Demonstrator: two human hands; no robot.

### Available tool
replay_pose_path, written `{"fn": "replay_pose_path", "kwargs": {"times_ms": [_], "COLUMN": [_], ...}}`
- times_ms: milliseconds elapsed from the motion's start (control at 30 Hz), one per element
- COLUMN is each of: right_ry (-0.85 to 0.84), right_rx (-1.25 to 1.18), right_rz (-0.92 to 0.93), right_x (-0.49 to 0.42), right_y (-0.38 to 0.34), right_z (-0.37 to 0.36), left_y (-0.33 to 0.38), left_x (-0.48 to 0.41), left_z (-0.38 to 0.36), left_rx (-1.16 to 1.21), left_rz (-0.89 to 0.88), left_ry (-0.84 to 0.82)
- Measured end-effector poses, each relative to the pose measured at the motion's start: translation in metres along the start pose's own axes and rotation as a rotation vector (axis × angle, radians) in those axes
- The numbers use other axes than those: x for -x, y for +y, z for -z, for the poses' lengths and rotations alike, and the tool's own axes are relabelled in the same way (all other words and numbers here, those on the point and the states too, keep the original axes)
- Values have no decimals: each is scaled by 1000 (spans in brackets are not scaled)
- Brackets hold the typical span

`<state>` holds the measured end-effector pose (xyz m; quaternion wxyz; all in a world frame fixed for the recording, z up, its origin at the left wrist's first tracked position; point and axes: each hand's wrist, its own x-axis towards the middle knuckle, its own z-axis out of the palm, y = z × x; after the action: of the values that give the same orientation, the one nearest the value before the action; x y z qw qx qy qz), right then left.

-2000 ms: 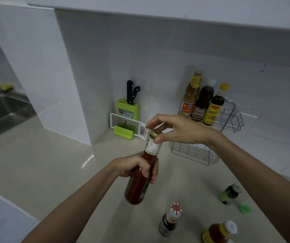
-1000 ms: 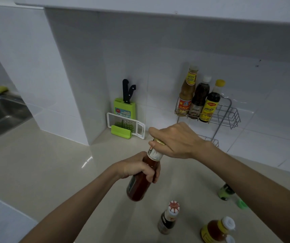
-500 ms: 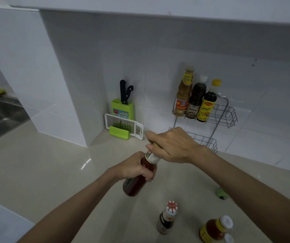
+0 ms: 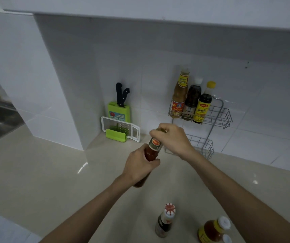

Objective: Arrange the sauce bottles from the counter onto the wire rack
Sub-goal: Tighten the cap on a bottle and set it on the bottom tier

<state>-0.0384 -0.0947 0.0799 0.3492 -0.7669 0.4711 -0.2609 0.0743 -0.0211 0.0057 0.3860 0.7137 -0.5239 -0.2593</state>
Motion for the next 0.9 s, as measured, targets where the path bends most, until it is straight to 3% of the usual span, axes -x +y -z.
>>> {"fn": "replay_pose_path", "kwargs": {"times_ms": [100, 200, 333, 467, 533, 633, 733, 800, 900], "right_ry": [17, 20, 54, -156, -165, -8, 218, 363, 467], "right_rx": [-30, -56, -198, -166, -247, -341, -194, -81, -104], "right_rz": [66, 53, 25, -36, -107, -168, -130, -90, -56], "right_x": [-14, -27, -27, -13, -11, -20, -36, -46, -69], "right_y": [-14, -21, -14, 32, 60, 94, 117, 127, 142], "right_z": [31, 56, 59, 41, 31, 22, 10, 4, -3], "left_y": [-14, -30, -33, -42, -42, -41, -43, -45, -47], "left_x": [-10, -16, -24, -39, -48, -74, -111, -132, -159], "left_z": [17, 23, 4, -15, -24, -40, -52, -57, -71], "left_rx": [222, 304, 351, 342, 317, 190, 51, 9, 45], "left_rz": [-43, -31, -32, -5, 5, -6, -19, 31, 147], "left_ry": [-306, -444, -296, -224, -246, -321, -425, -429, -445]}}
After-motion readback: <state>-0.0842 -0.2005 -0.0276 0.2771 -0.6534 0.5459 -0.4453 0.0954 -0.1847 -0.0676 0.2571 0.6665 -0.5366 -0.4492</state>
